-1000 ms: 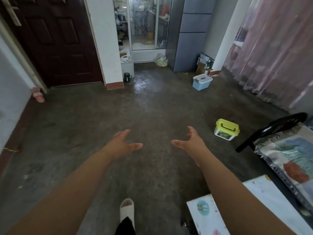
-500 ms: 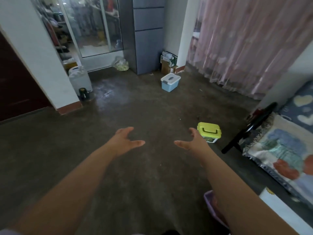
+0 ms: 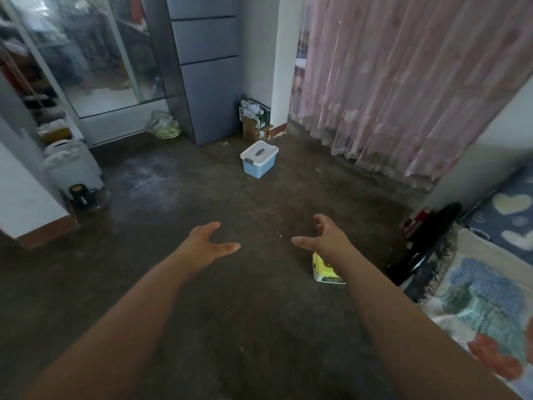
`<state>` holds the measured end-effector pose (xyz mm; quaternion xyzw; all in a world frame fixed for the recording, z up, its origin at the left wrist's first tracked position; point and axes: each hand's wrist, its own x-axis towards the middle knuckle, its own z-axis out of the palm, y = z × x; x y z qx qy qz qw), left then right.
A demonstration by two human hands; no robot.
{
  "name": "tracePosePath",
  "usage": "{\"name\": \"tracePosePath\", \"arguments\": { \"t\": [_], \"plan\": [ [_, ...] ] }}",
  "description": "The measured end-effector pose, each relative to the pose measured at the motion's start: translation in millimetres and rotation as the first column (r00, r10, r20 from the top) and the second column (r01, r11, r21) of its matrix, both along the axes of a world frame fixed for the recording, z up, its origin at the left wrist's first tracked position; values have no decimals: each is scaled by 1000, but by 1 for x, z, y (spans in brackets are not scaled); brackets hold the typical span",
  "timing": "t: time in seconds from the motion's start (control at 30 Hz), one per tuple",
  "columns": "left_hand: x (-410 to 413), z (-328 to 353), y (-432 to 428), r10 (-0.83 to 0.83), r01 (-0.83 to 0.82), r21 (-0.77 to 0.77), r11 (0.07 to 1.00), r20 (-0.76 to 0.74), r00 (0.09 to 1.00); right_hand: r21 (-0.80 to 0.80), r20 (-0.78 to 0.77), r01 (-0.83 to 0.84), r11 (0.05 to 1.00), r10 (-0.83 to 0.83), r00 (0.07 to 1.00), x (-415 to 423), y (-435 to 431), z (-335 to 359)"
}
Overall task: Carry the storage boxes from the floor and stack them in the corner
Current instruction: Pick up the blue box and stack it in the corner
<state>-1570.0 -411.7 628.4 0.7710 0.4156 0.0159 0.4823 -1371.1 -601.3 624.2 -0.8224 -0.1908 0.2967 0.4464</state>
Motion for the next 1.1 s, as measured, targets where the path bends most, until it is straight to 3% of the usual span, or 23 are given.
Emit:
{"name": "tracePosePath", "arguments": {
  "t": [0.4, 0.67, 0.9, 1.1],
  "plan": [
    [203, -31, 188, 62, -64, -57, 996, -33, 998, -37, -60, -52, 998, 50, 997, 208, 196, -21],
    [396, -13, 344, -2, 0, -62, 998, -42, 999, -19, -87, 82, 996, -84, 993, 370, 317, -2],
    [547, -42, 404, -64, 57, -91, 994, -69, 996, -3, -119, 115, 993, -114, 986, 508, 373, -16],
    [685, -60, 459, 47, -51, -117, 992, -39, 998, -51, -140, 4, 999, -12, 990, 670, 440, -25]
  ]
}}
